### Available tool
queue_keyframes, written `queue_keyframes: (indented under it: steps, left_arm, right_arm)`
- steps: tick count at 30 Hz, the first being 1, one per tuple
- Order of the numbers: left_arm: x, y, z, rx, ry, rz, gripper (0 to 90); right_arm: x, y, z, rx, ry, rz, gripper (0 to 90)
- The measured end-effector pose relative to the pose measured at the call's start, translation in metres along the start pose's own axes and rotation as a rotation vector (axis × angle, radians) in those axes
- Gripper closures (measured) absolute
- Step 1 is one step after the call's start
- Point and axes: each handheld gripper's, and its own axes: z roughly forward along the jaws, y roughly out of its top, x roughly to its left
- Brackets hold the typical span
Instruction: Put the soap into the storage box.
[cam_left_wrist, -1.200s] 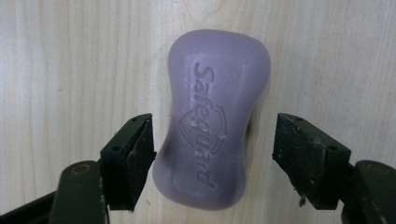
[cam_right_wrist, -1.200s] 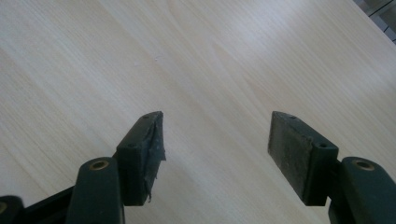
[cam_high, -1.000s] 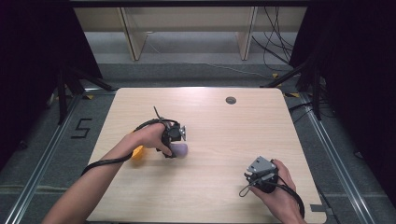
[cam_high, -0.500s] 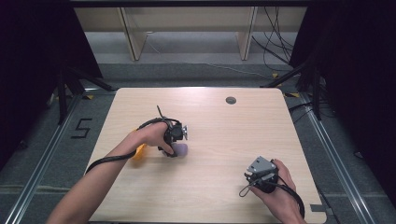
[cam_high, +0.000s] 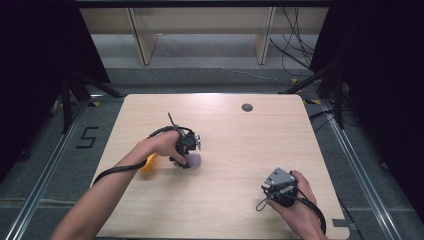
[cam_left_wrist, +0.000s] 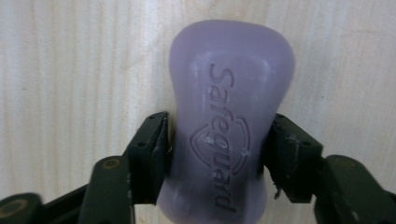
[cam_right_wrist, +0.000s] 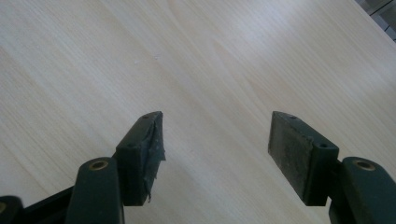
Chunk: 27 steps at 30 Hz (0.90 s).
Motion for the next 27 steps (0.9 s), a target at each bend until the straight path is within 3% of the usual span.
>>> queue_keyframes:
  steps: [4,11,17,23,24,25,27]
  left_arm:
    - [-0.002,0.001,0.0,0.01,-0.002,-0.012,46.7]
    - [-0.011,0.004,-0.001,0.053,-0.033,-0.098,47.5]
    - [-0.014,0.005,-0.004,0.049,-0.018,-0.157,48.0]
    - [-0.018,0.002,-0.011,0.01,0.005,-0.304,48.2]
    - [-0.021,-0.001,-0.012,-0.035,0.019,-0.383,48.2]
    - [-0.021,-0.001,-0.012,-0.035,0.019,-0.383,48.2]
    - [-0.028,-0.004,-0.013,-0.07,0.033,-0.521,48.3]
  right_arm:
    - [0.0,0.0,0.0,0.002,0.001,0.005,36.4]
    - [0.0,0.0,0.0,0.003,0.004,0.007,36.2]
    - [0.0,0.0,0.0,0.002,0.004,0.007,36.0]
    - [-0.001,0.0,0.0,0.001,0.003,0.006,36.0]
    - [-0.001,0.0,0.0,0.002,0.003,0.005,36.0]
    - [-0.001,0.0,0.0,0.002,0.003,0.005,36.0]
    - [-0.001,-0.001,0.0,0.0,0.002,0.005,35.9]
